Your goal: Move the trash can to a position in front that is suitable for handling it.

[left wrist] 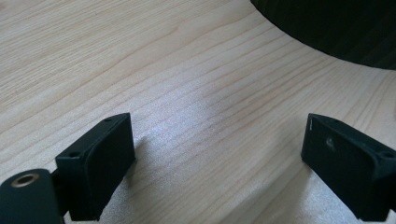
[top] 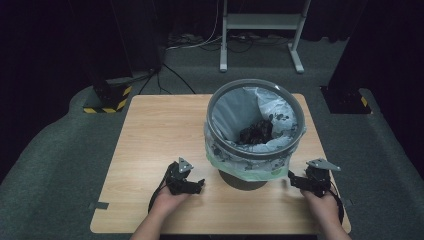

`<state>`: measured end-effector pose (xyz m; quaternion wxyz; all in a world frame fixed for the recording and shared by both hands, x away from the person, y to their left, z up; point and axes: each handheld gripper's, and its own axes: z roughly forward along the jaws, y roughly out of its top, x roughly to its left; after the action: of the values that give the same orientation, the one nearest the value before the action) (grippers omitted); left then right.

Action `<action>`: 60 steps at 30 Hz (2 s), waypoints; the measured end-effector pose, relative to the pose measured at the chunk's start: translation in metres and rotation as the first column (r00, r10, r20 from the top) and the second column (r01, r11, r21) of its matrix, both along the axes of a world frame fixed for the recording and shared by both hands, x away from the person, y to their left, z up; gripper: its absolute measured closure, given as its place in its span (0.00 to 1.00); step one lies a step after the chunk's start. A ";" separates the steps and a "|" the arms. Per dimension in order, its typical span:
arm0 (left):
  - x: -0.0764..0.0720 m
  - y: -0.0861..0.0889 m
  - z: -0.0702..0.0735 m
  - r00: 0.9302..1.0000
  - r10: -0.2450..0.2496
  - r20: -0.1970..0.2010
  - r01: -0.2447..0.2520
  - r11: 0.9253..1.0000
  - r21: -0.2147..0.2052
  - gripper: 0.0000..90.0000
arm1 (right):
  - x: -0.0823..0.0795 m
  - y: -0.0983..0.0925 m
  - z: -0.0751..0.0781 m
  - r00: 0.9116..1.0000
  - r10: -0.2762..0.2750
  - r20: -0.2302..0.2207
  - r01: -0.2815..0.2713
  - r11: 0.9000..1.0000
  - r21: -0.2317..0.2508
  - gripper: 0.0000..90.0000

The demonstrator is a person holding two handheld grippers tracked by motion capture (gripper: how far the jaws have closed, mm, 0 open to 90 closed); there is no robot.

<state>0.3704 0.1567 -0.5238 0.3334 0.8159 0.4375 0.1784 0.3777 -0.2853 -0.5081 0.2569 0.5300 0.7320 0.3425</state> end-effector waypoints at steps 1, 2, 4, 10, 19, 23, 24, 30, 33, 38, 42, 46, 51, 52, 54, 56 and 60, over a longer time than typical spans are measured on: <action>0.000 -0.001 0.000 1.000 -0.002 0.001 0.002 1.000 -0.003 0.11 | -0.001 0.001 0.004 0.999 0.007 0.032 -0.007 1.000 -0.003 0.15; 0.000 -0.001 0.001 1.000 -0.004 0.002 0.004 1.000 -0.004 0.11 | -0.001 0.001 0.004 0.999 0.007 0.032 -0.007 1.000 -0.003 0.15; 0.000 -0.002 0.003 1.000 -0.002 0.011 0.002 1.000 -0.010 0.11 | -0.003 0.003 0.011 0.997 0.018 0.071 -0.018 1.000 0.002 0.15; -0.001 -0.001 0.015 0.999 0.010 0.051 -0.007 0.998 -0.065 0.12 | -0.006 0.007 0.021 0.992 0.036 0.118 -0.038 0.999 0.020 0.15; -0.002 -0.001 0.042 0.989 0.045 0.139 -0.019 0.983 -0.181 0.12 | -0.005 0.010 0.033 0.984 0.032 0.176 -0.042 0.998 0.053 0.15; -0.001 -0.003 0.052 0.982 0.066 0.180 -0.029 0.979 -0.202 0.13 | -0.003 0.014 0.042 0.976 0.032 0.215 -0.047 0.997 0.063 0.15; -0.001 -0.003 0.054 0.980 0.071 0.187 -0.032 0.978 -0.205 0.13 | -0.003 0.015 0.043 0.975 0.032 0.220 -0.048 0.997 0.067 0.15; 0.009 -0.008 0.070 0.966 0.115 0.233 -0.068 0.978 -0.199 0.14 | 0.006 0.015 0.054 0.971 0.024 0.236 -0.043 0.996 0.078 0.15; 0.017 -0.010 0.076 0.963 0.146 0.227 -0.091 0.968 -0.235 0.14 | 0.021 0.015 0.054 0.970 -0.006 0.243 -0.012 0.997 0.073 0.15; 0.019 -0.013 0.076 0.964 0.141 0.225 -0.083 0.965 -0.248 0.14 | 0.033 0.017 0.051 0.971 -0.023 0.239 0.000 0.995 0.095 0.15; 0.020 -0.017 0.077 0.964 0.134 0.231 -0.072 0.963 -0.259 0.14 | 0.037 0.021 0.051 0.963 -0.013 0.270 -0.021 0.992 0.121 0.15; 0.020 -0.020 0.081 0.964 0.117 0.237 -0.052 0.963 -0.266 0.14 | 0.037 0.024 0.052 0.959 0.011 0.285 -0.044 0.993 0.109 0.19; 0.018 -0.022 0.082 0.965 0.109 0.240 -0.040 0.960 -0.275 0.14 | 0.035 0.025 0.052 0.959 0.024 0.283 -0.059 0.991 0.116 0.27; 0.018 -0.023 0.082 0.965 0.107 0.240 -0.038 0.961 -0.274 0.14 | 0.033 0.027 0.053 0.958 0.032 0.286 -0.065 0.992 0.108 0.32; 0.018 -0.023 0.081 0.960 0.118 0.254 -0.048 0.962 -0.269 0.15 | 0.032 0.028 0.053 0.956 0.040 0.291 -0.074 0.992 0.105 0.32; 0.018 -0.020 0.080 0.964 0.117 0.237 -0.049 0.960 -0.275 0.16 | 0.028 0.030 0.054 0.955 0.060 0.291 -0.095 0.990 0.108 0.35; 0.017 -0.013 0.080 0.964 0.128 0.232 -0.061 0.959 -0.276 0.16 | 0.023 0.036 0.056 0.950 0.086 0.300 -0.121 0.988 0.100 0.35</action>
<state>0.3869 0.1438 -0.4437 0.4832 0.7128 0.4511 0.2342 0.4007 -0.2496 -0.4521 0.3132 0.4478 0.6912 0.4729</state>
